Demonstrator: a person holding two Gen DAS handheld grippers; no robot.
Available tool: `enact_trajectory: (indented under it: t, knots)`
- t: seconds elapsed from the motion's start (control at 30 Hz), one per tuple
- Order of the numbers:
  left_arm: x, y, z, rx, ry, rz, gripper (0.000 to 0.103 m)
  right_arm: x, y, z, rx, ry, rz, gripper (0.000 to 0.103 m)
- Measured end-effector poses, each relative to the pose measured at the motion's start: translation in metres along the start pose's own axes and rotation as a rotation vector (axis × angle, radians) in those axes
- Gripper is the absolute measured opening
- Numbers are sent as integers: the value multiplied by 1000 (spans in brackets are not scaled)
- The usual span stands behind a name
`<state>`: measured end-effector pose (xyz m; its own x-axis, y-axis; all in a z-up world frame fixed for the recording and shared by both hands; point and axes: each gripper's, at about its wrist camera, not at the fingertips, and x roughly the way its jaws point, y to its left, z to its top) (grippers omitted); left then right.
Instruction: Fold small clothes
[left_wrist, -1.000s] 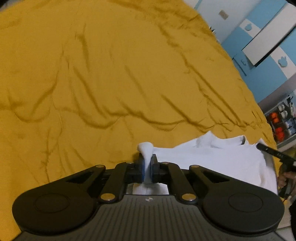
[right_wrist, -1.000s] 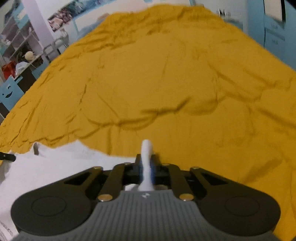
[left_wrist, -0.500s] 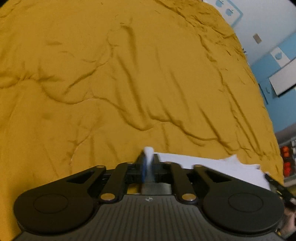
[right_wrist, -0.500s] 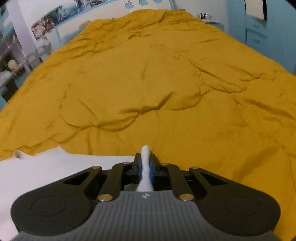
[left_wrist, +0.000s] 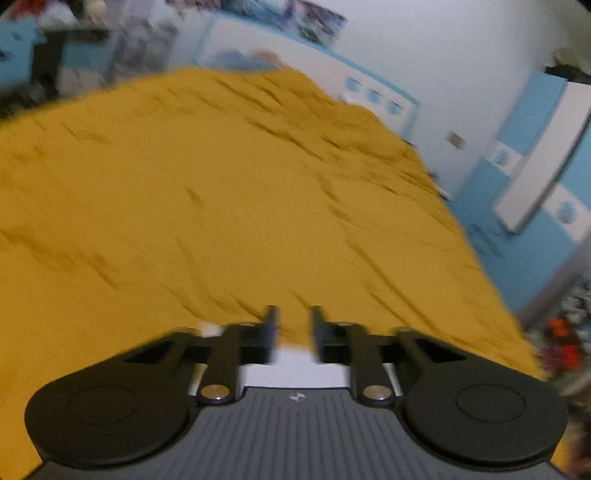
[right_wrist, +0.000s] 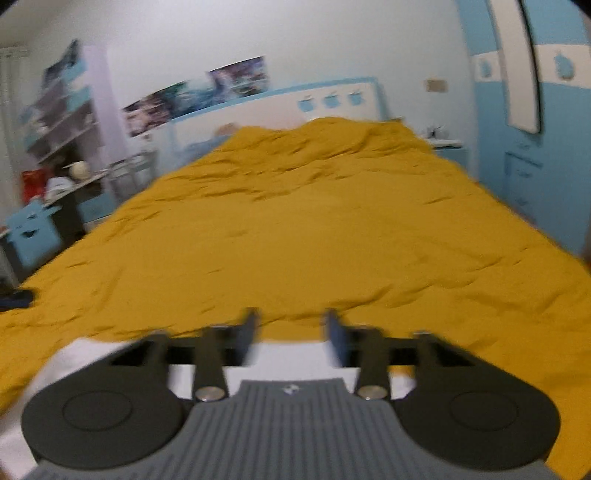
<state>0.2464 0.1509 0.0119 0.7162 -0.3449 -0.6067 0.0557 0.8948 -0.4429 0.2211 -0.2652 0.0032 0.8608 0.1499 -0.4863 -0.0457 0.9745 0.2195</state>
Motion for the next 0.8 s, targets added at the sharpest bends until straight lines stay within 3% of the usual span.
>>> enact_trajectory:
  t: [0.1,0.17,0.27,0.33,0.4,0.43,0.5,0.53,0.6,0.7,0.73,0.77,0.8]
  knots:
    - [8,-26,-45,-29,68,-99,5,-4,35,-28,95,90,105,2]
    - [25,-39,-81,3,119,-90,3,-5,55,-54,57,116,127,2]
    - [51,-35,-128,-16,185,-10,1,3,66,-88,-44,219,15,0]
    - [46,-28,-145,-24,142,-4,6,-12,59,-101,-22,238,-69,0]
    - [35,-23,-149,-5,120,-5,6,-33,47,-109,-11,228,-148,0]
    - [26,-17,-147,-5,112,4,6,-44,41,-115,-32,222,-239,0]
    - [15,-8,-140,-35,94,36,6,-62,20,-125,-24,234,-333,0]
    - [7,2,-139,-65,90,15,6,-70,7,-131,20,237,-337,0]
    - [-17,21,-138,-123,45,109,6,-82,-8,-134,94,226,-311,0]
    - [-46,44,-139,-149,-8,244,6,-94,-4,-129,83,180,-320,0]
    - [-53,50,-141,-149,-7,248,6,-100,-1,-128,68,144,-319,0]
    - [-60,58,-141,-162,-3,234,6,-103,-2,-126,63,122,-319,3]
    - [-66,63,-143,-181,-5,228,7,-108,-3,-125,74,104,-315,26]
